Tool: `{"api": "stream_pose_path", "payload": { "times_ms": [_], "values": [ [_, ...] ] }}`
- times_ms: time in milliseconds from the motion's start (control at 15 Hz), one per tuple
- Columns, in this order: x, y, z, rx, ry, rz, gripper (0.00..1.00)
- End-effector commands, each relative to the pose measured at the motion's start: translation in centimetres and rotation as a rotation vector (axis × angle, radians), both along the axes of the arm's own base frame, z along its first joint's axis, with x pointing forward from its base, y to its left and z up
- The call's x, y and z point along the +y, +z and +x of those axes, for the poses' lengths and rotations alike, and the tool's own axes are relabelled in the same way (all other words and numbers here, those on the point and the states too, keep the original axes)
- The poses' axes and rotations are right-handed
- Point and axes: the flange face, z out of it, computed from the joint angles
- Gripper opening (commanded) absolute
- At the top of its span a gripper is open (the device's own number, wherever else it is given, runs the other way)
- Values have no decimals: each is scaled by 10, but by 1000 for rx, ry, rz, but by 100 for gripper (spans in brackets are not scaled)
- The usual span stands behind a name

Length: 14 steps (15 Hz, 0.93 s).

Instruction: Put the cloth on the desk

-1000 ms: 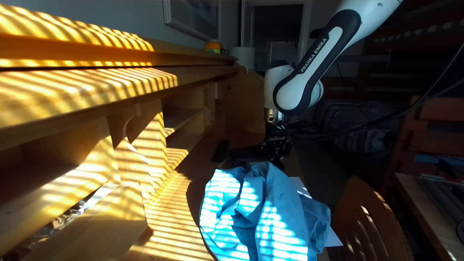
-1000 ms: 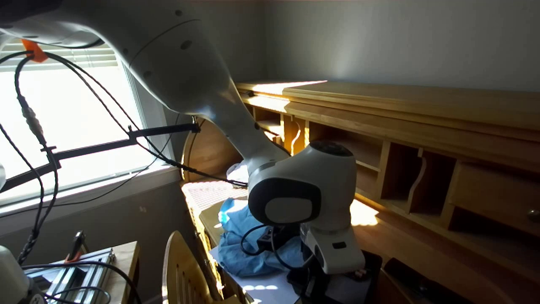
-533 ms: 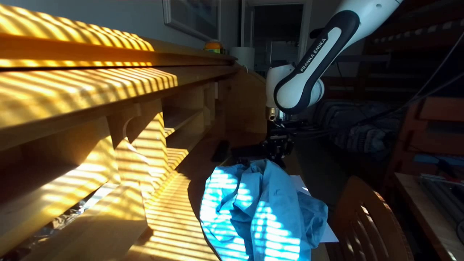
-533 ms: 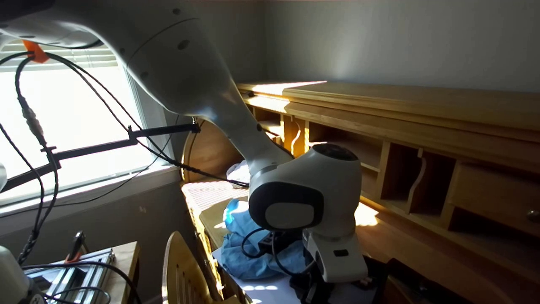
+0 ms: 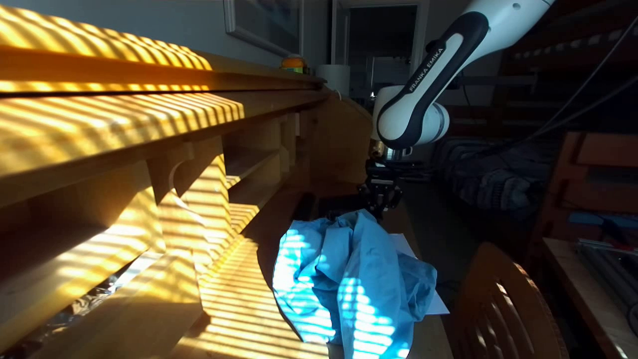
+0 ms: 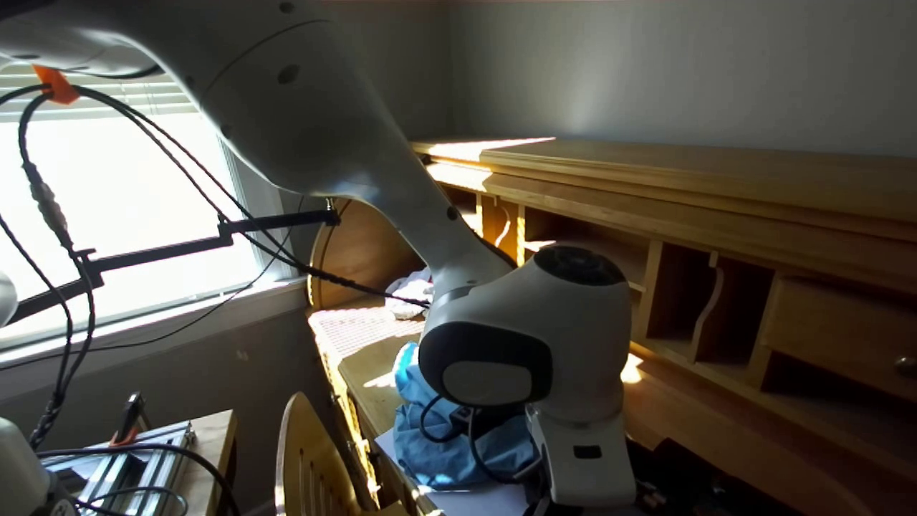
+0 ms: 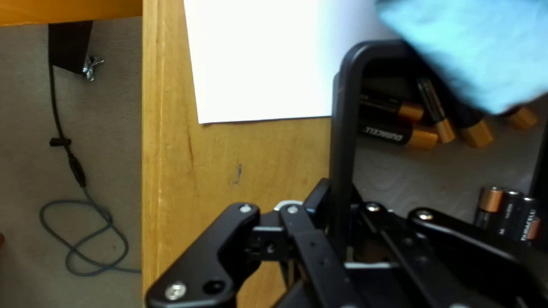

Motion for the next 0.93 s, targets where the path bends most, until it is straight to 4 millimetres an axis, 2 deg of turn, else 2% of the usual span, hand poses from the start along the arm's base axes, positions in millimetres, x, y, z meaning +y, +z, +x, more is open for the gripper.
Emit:
{"api": "stream_pose_path", "payload": {
  "times_ms": [0,400,867],
  "values": [
    [-5,12,-2,-56,-49,5,2],
    [-14,12,-4,-63,-101,-1,2],
    [-33,7,-11,-57,-106,-7,2]
  ]
}}
